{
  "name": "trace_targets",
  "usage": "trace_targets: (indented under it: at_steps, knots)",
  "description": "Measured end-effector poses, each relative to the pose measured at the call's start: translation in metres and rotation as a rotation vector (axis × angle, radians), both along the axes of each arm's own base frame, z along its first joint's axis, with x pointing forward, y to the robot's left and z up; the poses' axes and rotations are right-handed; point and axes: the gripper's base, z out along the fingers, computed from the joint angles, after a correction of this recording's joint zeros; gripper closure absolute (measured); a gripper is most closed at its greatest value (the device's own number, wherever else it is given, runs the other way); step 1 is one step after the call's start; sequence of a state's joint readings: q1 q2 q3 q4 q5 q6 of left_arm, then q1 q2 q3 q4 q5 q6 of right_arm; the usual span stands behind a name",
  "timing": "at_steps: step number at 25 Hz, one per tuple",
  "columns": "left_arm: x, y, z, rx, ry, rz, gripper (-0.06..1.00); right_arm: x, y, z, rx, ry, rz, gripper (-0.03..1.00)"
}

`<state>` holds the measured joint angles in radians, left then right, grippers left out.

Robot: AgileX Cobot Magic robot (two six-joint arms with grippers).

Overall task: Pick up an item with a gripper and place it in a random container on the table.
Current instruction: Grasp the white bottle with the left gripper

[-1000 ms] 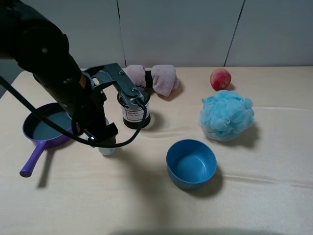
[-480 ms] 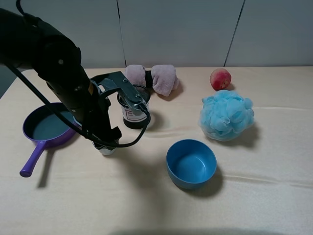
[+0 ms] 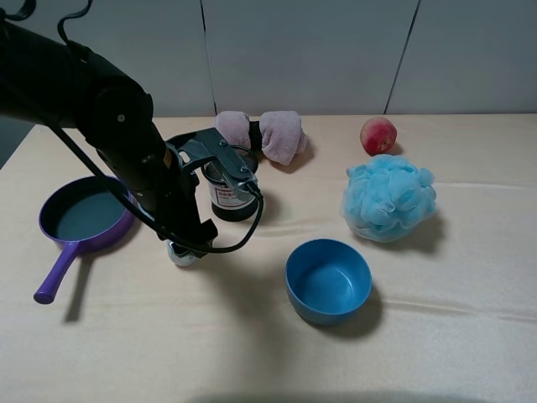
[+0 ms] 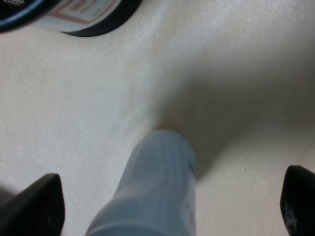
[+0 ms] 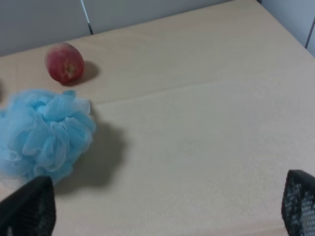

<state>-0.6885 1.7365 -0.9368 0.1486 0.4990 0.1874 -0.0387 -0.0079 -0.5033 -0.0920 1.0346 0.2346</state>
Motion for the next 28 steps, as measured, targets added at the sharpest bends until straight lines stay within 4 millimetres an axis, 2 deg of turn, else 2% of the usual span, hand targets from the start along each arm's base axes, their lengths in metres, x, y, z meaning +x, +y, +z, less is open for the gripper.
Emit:
trace_targets:
  at_steps: [11,15,22,28]
  knots:
    - [-0.0010,-0.0016,0.0000,-0.023,0.013,0.022,0.08,0.0000,0.0000,0.0000,0.000,0.000,0.000,0.27]
    - [-0.0010,-0.0016,0.0000,-0.023,0.013,0.022,0.18,0.0000,0.0000,0.0000,0.000,0.000,0.000,0.27]
    - [-0.0005,-0.0014,0.0001,-0.022,0.010,0.020,0.50,0.0000,0.0000,0.0000,0.000,0.000,0.000,0.27]
    - [-0.0008,-0.0012,0.0001,-0.018,0.014,0.021,0.50,0.0000,0.0000,0.0000,0.000,0.000,0.000,0.27]
